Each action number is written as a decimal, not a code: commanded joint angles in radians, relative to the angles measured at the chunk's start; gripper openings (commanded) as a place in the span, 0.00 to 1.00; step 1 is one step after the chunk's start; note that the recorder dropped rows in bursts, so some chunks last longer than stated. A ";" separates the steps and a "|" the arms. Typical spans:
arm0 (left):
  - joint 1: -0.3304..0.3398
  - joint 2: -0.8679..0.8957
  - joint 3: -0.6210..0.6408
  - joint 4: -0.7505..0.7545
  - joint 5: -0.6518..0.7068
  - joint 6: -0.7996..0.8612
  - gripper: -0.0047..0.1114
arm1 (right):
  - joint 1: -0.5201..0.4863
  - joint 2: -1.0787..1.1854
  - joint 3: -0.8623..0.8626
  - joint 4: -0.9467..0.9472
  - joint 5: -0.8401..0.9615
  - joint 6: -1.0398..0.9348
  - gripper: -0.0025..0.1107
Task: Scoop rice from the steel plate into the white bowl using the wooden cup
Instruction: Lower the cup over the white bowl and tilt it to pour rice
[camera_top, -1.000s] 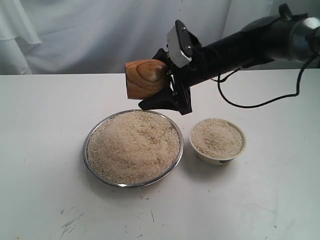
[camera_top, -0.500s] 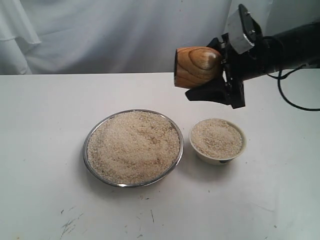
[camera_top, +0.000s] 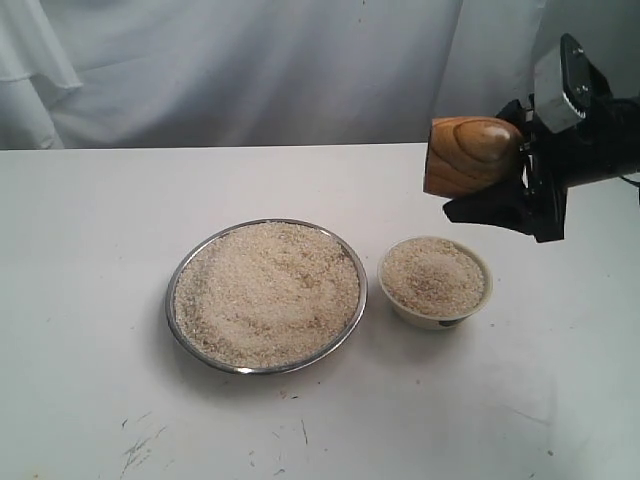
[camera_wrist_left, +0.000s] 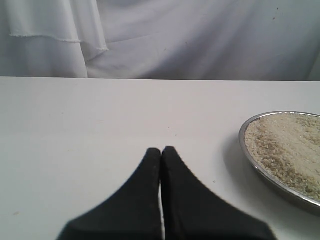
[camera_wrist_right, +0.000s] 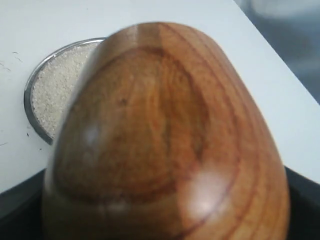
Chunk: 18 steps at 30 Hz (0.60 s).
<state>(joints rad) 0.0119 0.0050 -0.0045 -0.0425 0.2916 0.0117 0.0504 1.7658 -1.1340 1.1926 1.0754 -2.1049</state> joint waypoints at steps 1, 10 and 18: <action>-0.002 -0.005 0.005 -0.001 -0.006 -0.003 0.04 | -0.017 -0.012 0.023 -0.006 -0.021 -0.007 0.02; -0.002 -0.005 0.005 -0.001 -0.006 -0.003 0.04 | -0.033 -0.012 0.089 -0.058 -0.117 -0.007 0.02; -0.002 -0.005 0.005 -0.001 -0.006 -0.003 0.04 | -0.033 -0.008 0.091 -0.094 -0.141 -0.007 0.02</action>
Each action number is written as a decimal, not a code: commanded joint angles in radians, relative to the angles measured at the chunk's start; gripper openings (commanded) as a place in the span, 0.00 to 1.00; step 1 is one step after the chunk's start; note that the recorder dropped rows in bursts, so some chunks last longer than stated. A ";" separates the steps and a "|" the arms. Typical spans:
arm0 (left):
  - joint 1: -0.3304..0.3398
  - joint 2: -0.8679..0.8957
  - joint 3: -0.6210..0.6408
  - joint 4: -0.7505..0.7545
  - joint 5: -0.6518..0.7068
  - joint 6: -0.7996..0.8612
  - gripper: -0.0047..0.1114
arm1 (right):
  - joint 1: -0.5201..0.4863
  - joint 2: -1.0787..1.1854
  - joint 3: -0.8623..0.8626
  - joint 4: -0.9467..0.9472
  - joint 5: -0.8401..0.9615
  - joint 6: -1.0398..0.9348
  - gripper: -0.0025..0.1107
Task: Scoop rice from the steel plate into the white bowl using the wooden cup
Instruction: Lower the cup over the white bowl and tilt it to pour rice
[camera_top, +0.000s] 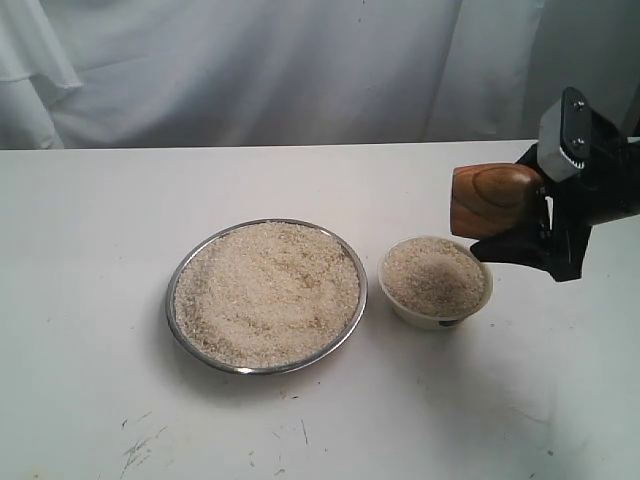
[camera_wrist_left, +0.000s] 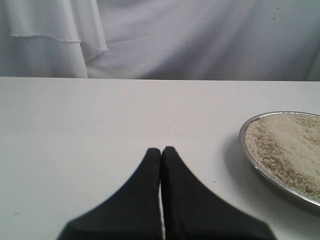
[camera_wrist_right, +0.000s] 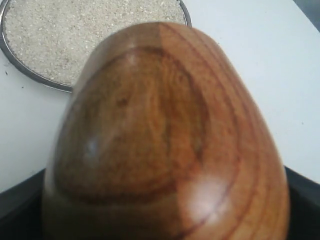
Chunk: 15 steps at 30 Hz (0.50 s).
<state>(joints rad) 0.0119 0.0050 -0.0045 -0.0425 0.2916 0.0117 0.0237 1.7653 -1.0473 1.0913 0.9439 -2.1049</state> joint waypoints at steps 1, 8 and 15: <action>-0.002 -0.005 0.005 -0.001 -0.006 -0.003 0.04 | -0.006 -0.007 0.004 0.007 -0.015 -0.007 0.02; -0.002 -0.005 0.005 -0.001 -0.006 -0.003 0.04 | -0.006 0.013 0.004 0.007 -0.060 -0.007 0.02; -0.002 -0.005 0.005 -0.001 -0.006 -0.003 0.04 | -0.006 0.029 0.004 0.003 -0.084 -0.007 0.02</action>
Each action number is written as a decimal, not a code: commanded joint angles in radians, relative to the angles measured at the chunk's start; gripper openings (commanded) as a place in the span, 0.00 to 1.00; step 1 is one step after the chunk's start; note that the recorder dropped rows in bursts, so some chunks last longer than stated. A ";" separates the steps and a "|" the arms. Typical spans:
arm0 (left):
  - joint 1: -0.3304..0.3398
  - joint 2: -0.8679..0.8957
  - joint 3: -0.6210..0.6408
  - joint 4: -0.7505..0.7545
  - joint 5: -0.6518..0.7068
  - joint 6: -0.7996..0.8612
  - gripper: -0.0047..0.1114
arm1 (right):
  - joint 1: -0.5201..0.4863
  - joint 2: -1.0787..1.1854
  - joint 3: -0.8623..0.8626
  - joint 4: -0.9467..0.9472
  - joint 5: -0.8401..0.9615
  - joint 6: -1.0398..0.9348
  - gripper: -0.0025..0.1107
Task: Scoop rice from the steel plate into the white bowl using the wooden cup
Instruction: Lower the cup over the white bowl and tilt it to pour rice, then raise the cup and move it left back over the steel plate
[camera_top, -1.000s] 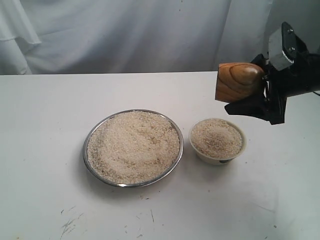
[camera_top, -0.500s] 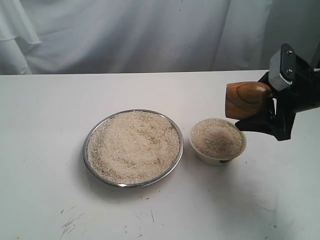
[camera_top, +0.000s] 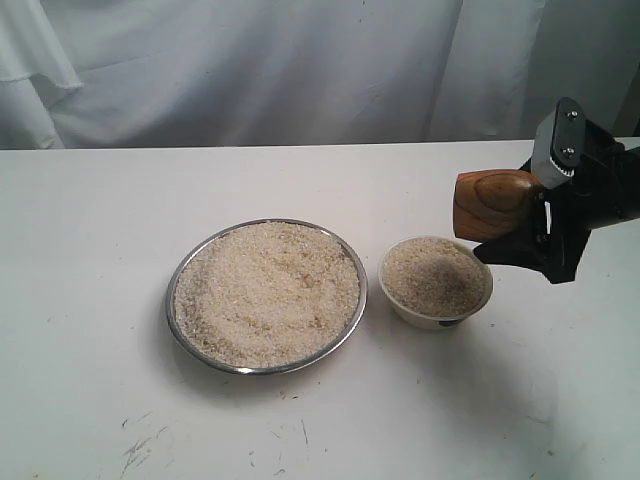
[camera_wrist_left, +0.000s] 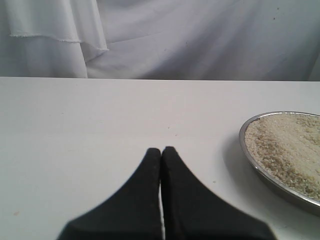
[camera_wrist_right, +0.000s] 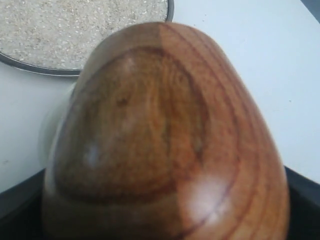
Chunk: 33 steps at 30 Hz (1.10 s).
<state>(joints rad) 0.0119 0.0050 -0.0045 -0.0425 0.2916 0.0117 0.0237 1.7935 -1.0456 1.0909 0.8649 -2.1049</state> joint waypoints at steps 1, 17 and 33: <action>-0.002 -0.005 0.005 -0.001 -0.006 -0.003 0.04 | -0.006 0.001 0.002 0.000 -0.005 -0.007 0.02; -0.002 -0.005 0.005 -0.001 -0.006 -0.003 0.04 | 0.094 0.001 0.002 -0.164 -0.160 0.067 0.02; -0.002 -0.005 0.005 -0.001 -0.006 -0.003 0.04 | 0.171 0.001 0.002 -0.317 -0.267 0.108 0.02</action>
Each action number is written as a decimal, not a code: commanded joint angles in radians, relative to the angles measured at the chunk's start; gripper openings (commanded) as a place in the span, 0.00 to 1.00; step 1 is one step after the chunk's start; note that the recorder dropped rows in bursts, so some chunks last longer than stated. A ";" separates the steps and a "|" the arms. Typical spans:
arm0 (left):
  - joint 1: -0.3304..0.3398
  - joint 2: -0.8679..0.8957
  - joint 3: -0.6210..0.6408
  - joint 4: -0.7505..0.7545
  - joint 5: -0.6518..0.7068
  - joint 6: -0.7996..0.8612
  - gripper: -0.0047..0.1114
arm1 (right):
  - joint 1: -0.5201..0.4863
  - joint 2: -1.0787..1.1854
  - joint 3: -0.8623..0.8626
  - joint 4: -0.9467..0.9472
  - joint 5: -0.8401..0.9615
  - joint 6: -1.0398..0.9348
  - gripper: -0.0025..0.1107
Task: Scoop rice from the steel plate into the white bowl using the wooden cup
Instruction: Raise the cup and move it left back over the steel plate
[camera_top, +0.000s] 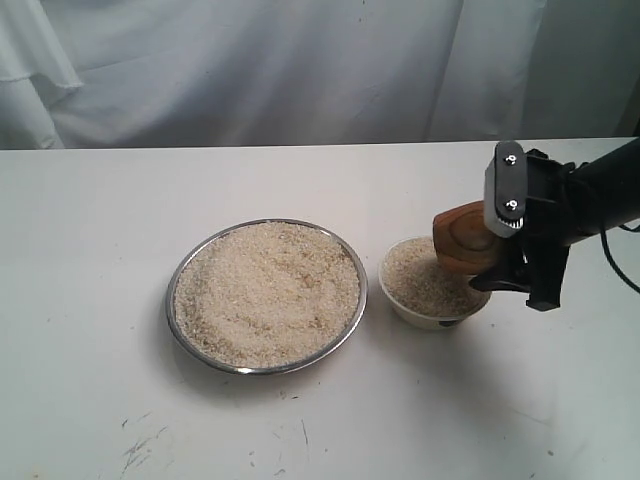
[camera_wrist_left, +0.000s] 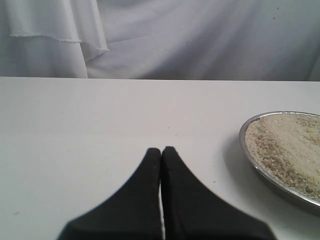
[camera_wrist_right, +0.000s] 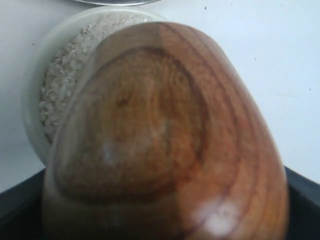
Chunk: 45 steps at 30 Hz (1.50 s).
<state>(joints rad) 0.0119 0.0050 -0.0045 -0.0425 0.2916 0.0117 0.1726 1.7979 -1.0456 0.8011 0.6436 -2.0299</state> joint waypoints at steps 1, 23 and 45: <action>-0.002 -0.005 0.005 -0.001 -0.006 -0.003 0.04 | 0.027 -0.004 0.002 -0.038 -0.052 0.033 0.02; -0.002 -0.005 0.005 -0.001 -0.006 -0.003 0.04 | 0.066 -0.097 0.000 -0.132 -0.093 0.068 0.02; -0.002 -0.005 0.005 -0.001 -0.006 -0.003 0.04 | 0.404 -0.039 -0.171 0.444 -0.060 -0.053 0.02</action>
<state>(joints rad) 0.0119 0.0050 -0.0045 -0.0425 0.2916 0.0117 0.5571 1.7348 -1.1984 1.2174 0.5435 -2.0902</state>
